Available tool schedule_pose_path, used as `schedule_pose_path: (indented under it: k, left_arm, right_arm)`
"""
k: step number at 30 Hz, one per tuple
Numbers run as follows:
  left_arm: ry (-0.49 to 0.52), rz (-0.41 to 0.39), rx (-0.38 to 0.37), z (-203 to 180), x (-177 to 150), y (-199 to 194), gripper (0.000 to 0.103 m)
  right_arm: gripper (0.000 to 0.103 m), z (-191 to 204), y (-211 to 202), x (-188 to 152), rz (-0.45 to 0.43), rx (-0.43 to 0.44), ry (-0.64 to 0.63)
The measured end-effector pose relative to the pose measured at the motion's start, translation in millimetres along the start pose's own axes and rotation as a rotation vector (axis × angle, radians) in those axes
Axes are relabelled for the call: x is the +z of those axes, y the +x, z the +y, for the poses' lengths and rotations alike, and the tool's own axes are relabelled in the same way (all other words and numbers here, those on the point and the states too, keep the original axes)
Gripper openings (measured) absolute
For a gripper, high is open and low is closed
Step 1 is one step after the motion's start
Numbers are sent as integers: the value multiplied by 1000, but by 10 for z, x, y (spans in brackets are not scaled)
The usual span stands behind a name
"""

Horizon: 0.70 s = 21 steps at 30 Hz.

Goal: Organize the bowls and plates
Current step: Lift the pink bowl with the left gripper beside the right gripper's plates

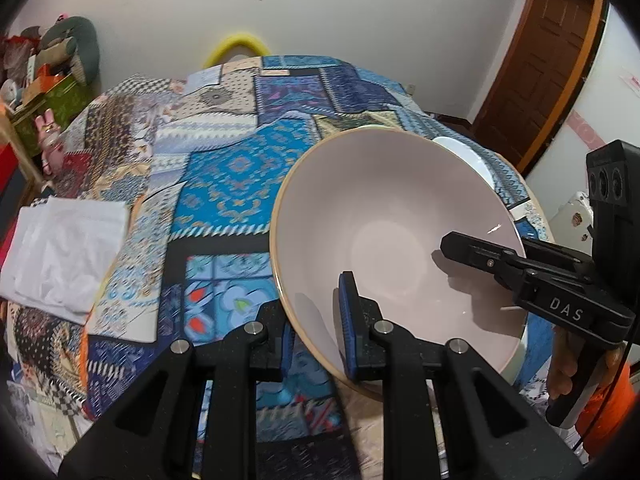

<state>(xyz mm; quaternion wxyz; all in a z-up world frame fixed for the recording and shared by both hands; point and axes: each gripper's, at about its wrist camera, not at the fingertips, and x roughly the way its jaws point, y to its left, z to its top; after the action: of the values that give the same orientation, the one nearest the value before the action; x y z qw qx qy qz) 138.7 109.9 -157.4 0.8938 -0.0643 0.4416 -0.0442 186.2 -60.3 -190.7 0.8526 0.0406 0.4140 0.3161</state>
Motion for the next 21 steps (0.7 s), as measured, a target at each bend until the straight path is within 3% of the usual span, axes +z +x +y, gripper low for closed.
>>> schedule_pose_path:
  k: [12,21]
  left_arm:
    - [-65,39,60,503,-347,-92,19]
    - [-110,84,56,741,-562,27,19]
  right_arm:
    - [20,429,391,-157,100,49,-40]
    - [20,552,615,-276,168,50,-39]
